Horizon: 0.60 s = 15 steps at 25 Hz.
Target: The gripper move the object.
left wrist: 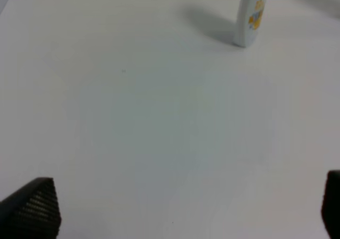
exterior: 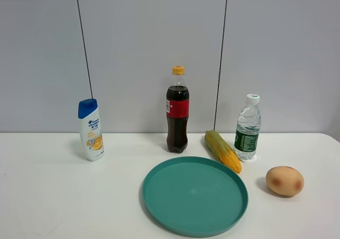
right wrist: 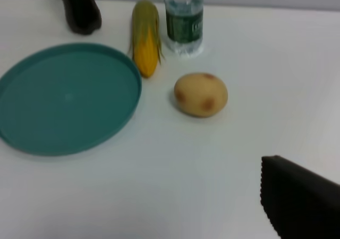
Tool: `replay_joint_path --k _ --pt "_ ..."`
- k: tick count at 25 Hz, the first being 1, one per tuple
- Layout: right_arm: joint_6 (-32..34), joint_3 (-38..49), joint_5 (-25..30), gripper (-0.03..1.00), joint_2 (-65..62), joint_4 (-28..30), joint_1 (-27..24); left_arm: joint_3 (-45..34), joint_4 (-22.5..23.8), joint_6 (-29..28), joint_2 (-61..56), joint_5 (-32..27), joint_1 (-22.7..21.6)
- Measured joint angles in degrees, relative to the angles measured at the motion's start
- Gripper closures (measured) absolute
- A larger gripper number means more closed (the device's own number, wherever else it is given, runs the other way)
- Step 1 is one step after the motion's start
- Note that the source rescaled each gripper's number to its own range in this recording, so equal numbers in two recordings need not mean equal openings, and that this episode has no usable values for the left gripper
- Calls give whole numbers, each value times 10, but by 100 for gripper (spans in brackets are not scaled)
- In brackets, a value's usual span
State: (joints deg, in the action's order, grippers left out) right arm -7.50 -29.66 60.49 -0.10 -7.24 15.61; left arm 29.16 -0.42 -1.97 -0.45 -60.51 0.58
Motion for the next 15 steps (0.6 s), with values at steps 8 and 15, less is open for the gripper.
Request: replay_joint_path --k 8,15 --pt "113 0 22 -3 0 28 0 0 0 0 0 0 0" --pt "145 13 12 -3 0 67 0 0 0 0 0 0 0"
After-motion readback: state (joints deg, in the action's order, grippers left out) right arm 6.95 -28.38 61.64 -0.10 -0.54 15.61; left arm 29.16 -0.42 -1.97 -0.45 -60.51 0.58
